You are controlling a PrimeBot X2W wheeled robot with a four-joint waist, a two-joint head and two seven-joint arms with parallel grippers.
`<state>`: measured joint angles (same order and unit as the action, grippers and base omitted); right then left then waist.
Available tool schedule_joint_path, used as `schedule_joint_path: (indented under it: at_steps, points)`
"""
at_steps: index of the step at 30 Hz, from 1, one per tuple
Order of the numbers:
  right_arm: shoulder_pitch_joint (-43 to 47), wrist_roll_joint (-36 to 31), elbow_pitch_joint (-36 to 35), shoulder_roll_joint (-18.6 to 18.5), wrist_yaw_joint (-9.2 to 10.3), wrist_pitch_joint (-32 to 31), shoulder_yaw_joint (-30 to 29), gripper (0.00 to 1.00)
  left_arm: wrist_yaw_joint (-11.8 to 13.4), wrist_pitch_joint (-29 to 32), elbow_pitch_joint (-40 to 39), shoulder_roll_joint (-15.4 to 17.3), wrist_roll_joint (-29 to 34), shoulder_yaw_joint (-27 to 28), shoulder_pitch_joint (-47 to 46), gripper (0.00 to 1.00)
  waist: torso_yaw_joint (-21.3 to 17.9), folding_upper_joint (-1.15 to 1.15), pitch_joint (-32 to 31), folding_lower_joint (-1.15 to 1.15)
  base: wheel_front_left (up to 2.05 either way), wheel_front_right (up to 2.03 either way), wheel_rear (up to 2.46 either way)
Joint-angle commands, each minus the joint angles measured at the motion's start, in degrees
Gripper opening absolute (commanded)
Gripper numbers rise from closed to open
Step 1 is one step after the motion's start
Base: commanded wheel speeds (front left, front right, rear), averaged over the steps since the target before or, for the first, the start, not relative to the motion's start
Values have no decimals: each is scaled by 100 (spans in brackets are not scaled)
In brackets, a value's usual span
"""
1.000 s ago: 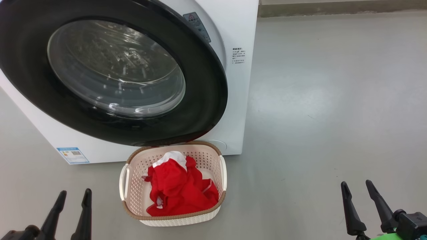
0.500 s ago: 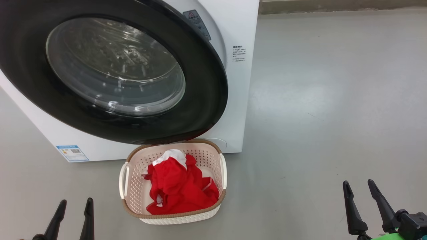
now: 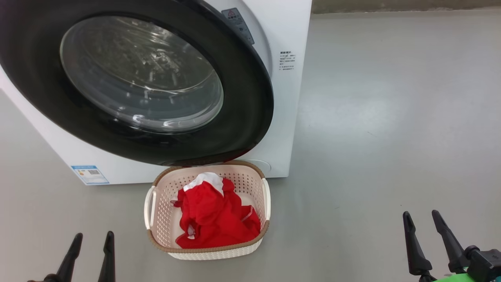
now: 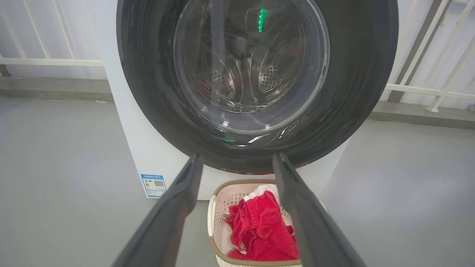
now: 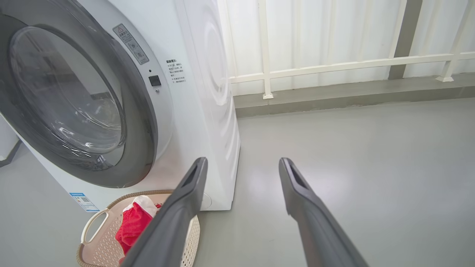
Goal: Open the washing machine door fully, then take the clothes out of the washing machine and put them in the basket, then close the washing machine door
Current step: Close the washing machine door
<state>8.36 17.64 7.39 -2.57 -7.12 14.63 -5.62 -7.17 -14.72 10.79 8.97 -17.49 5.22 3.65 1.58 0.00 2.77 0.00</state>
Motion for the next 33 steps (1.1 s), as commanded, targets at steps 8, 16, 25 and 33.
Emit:
schedule_joint_path:
  at_steps: [8,16,25,33]
  points:
    - [-469,73,-157,-74,-36,37,424,0,-32,-28,-245,-160,169,82,-214,100,397,0,17,0,0,0,0]
    - [-1192,114,-13,-68,-36,37,868,0,-32,-28,-307,-387,235,-57,-245,100,956,0,58,0,0,0,0]
    - [-2275,127,322,-166,-36,37,1237,0,-32,-28,-395,-567,221,-447,-463,100,1674,0,376,0,0,0,0]
    - [-3048,141,785,-196,-36,37,1247,0,-32,-28,-377,-606,60,-728,-618,100,2008,0,643,0,0,0,0]
